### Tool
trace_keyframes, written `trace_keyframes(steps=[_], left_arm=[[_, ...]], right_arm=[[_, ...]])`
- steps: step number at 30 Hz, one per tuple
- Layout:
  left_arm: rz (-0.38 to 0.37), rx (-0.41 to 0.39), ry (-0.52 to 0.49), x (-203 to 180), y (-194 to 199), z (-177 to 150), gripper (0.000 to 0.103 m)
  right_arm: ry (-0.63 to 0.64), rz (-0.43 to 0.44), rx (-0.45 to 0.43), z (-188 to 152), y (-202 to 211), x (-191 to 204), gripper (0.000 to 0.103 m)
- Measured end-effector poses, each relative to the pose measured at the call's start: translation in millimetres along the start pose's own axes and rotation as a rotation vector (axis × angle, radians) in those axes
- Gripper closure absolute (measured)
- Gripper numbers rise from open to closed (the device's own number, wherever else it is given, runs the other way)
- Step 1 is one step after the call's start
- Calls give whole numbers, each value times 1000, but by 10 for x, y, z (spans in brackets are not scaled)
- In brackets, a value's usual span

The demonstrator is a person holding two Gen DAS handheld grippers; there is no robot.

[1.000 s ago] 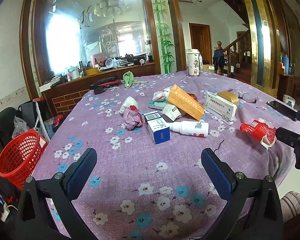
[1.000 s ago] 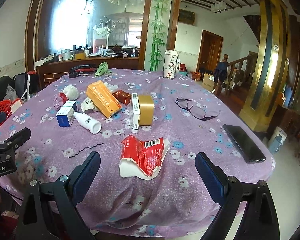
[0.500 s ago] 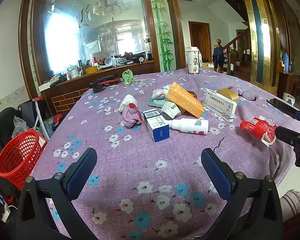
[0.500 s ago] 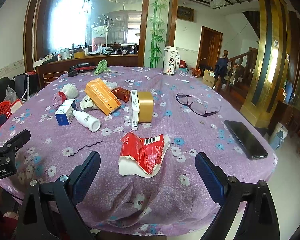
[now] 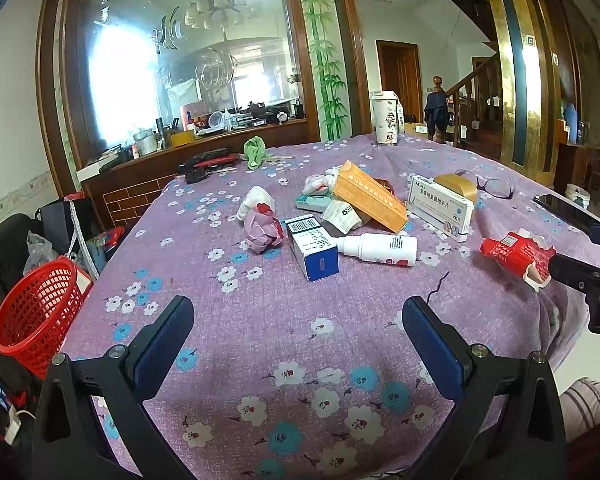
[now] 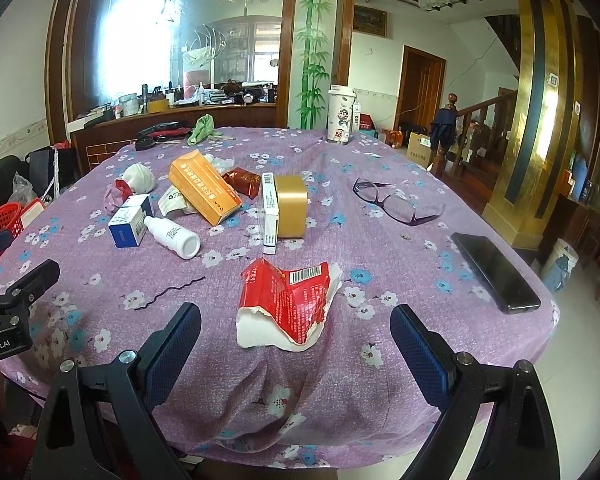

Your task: Collect trash

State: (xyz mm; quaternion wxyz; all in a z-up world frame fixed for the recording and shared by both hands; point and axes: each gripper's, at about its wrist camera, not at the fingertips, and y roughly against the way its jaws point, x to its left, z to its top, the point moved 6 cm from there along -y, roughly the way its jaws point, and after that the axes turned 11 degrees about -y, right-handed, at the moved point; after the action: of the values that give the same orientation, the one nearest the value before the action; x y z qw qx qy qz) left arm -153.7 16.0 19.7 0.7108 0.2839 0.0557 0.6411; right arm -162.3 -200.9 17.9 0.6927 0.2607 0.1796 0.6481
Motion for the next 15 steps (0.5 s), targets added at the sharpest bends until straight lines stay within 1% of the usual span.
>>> trace_keyframes(steps=[4,9,15], left_arm=[[-3,6,0,-3,-8,-6,0],[-22,43,2,-10,-117,-62,0],[-67,140,57,156,-386,33,0]], right_arm=[[1,3,8,-24,-17,3,6],[17,6,24,-38,-65,43,6],[80,36,25,12,-111,160,20]])
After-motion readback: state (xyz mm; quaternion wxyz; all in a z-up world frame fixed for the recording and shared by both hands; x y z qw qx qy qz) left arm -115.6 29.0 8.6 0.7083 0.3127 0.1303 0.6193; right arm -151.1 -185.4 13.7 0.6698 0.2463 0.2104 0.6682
